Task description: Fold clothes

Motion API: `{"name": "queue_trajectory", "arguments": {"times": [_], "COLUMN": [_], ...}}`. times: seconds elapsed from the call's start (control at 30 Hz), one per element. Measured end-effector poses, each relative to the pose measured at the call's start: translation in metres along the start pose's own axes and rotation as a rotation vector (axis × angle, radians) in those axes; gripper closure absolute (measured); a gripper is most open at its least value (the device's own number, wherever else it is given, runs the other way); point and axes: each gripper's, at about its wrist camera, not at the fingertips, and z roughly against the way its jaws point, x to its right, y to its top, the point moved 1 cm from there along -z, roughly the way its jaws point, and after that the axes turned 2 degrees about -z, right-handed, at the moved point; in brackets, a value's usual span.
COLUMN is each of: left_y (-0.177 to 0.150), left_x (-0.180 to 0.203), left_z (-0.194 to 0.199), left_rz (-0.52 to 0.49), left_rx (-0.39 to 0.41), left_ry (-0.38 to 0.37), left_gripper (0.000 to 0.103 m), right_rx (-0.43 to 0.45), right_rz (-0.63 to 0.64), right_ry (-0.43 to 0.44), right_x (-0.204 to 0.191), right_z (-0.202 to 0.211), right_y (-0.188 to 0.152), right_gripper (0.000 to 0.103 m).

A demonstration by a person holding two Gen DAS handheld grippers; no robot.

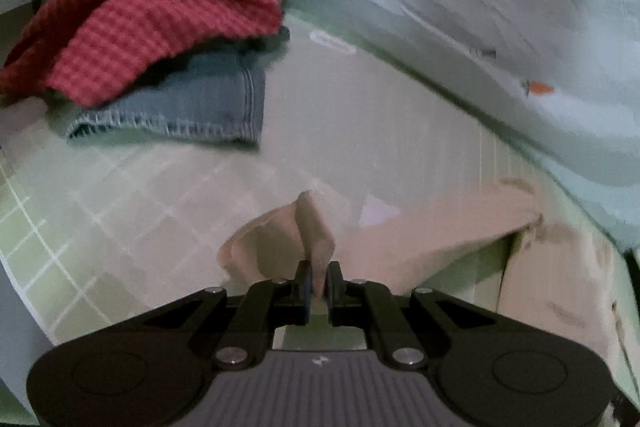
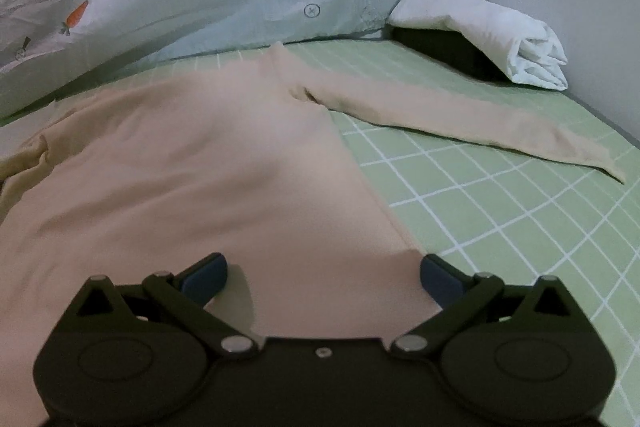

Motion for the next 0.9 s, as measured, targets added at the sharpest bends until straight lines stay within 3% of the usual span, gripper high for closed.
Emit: {"name": "queue_trajectory", "arguments": {"times": [0.27,0.43,0.5,0.6,0.7,0.9], "left_y": [-0.006,0.009,0.018,0.030,0.034,0.013], "left_x": [0.005,0.009,0.010,0.007,-0.002,-0.013], "left_z": [0.009,0.032,0.044,0.056,0.051,0.007], "left_rz": [-0.052,-0.065,-0.067,-0.045,-0.006,-0.048], "left_rx": [-0.030,0.002,0.038,0.092,0.096,-0.087], "left_ry": [-0.022,-0.136,-0.192,-0.211,-0.174,-0.018], "left_gripper": [0.085,0.058,0.053,0.048,0.046,0.046], "right_rx": [0.017,0.017,0.018,0.018,0.018,0.018], "right_rz": [-0.002,-0.002,-0.002,-0.003,-0.004,-0.005], "right_ry": [-0.001,-0.003,-0.004,-0.006,-0.006,-0.007], "right_x": [-0.001,-0.001,-0.001,-0.002,-0.002,-0.003], "right_z": [0.002,0.001,0.001,0.002,0.002,0.003], "right_y": [-0.002,-0.002,-0.002,-0.002,-0.002,-0.003], "right_gripper": [0.000,0.000,0.000,0.000,0.000,0.000]}}
